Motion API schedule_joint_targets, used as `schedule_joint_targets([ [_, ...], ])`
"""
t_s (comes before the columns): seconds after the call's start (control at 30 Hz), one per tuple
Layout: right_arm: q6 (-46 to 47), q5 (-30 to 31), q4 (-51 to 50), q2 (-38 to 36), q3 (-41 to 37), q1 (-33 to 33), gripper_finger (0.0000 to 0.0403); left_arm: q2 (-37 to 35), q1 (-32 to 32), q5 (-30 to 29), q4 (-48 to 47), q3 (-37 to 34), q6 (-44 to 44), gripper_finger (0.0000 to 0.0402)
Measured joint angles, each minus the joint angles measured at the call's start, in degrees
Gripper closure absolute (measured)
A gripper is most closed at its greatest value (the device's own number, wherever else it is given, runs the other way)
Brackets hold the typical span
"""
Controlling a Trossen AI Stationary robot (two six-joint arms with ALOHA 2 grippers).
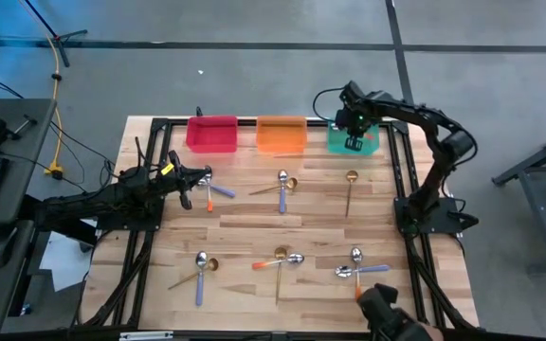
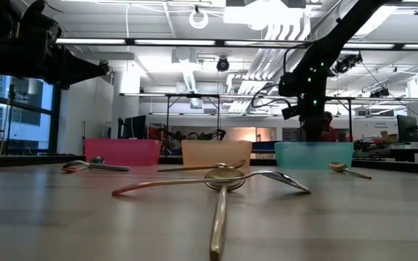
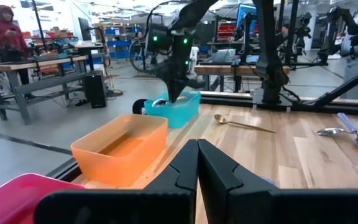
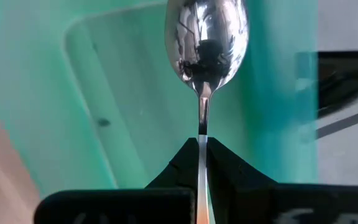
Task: Sort silverware by color (type)
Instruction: Put the top right orange spoon into the green bin
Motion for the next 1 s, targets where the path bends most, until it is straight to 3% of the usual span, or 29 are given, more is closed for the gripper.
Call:
schedule_joint_targets([
  [0.5,-0.43,0.45,2.37,4.11,0.00,-0.02,0.0403,0.02,0.04,0.94,-0.11,0.00,0.35,0.0401],
  [1.0,3.79,0.21,0.87,-3.34,0.00,0.14,0.0402,0.02,0.06,0.74,0.78,0.00,-0.17,0.0401],
])
